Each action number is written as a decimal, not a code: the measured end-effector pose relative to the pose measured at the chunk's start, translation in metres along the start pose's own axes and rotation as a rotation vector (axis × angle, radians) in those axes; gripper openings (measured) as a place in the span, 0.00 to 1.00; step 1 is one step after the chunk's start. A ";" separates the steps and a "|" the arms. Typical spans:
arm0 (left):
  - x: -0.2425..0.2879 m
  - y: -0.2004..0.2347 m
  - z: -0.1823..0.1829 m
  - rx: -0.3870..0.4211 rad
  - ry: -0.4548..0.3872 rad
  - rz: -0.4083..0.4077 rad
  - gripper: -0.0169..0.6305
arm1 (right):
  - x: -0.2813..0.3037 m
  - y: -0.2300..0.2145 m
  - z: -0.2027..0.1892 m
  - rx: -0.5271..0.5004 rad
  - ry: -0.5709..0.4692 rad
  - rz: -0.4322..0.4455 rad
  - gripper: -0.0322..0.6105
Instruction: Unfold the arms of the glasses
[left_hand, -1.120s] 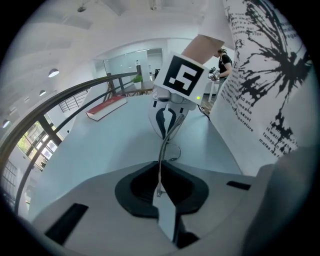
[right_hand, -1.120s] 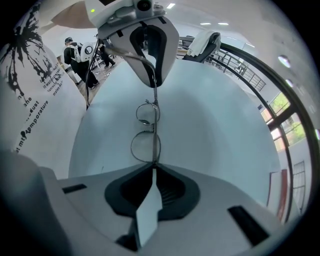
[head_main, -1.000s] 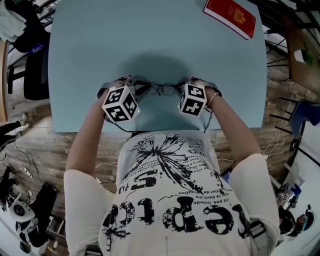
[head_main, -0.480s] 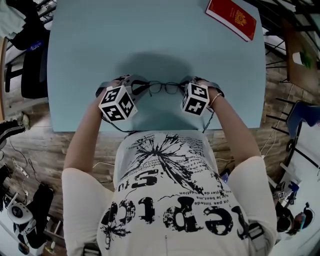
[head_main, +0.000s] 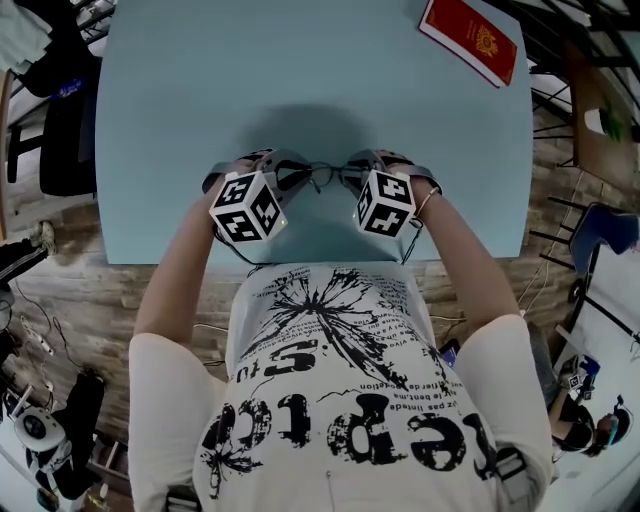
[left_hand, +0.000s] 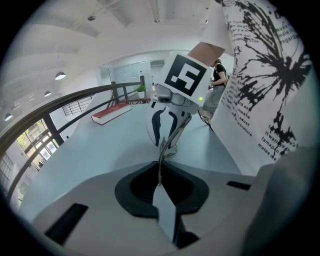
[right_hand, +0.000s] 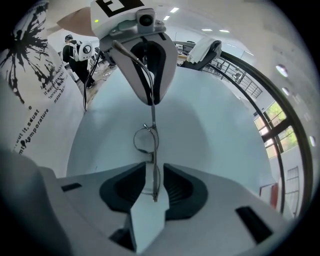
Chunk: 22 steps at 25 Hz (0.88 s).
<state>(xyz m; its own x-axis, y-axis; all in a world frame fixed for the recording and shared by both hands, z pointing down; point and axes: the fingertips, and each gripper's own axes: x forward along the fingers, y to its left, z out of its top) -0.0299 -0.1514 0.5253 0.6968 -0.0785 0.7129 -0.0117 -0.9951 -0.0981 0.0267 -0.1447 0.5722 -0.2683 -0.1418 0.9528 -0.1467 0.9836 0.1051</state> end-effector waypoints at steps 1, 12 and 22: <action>0.000 0.001 0.000 -0.002 -0.004 0.000 0.07 | 0.002 -0.001 0.007 -0.010 -0.002 0.003 0.24; 0.000 0.009 -0.002 -0.054 -0.030 0.005 0.07 | 0.027 -0.006 0.037 -0.074 0.065 0.065 0.13; -0.001 0.006 -0.010 -0.050 -0.022 -0.012 0.07 | 0.026 0.001 0.042 -0.104 0.051 0.096 0.10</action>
<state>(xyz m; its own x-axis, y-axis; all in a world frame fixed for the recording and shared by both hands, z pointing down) -0.0379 -0.1582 0.5306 0.7128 -0.0653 0.6983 -0.0382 -0.9978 -0.0544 -0.0205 -0.1519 0.5854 -0.2276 -0.0437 0.9728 -0.0223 0.9990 0.0396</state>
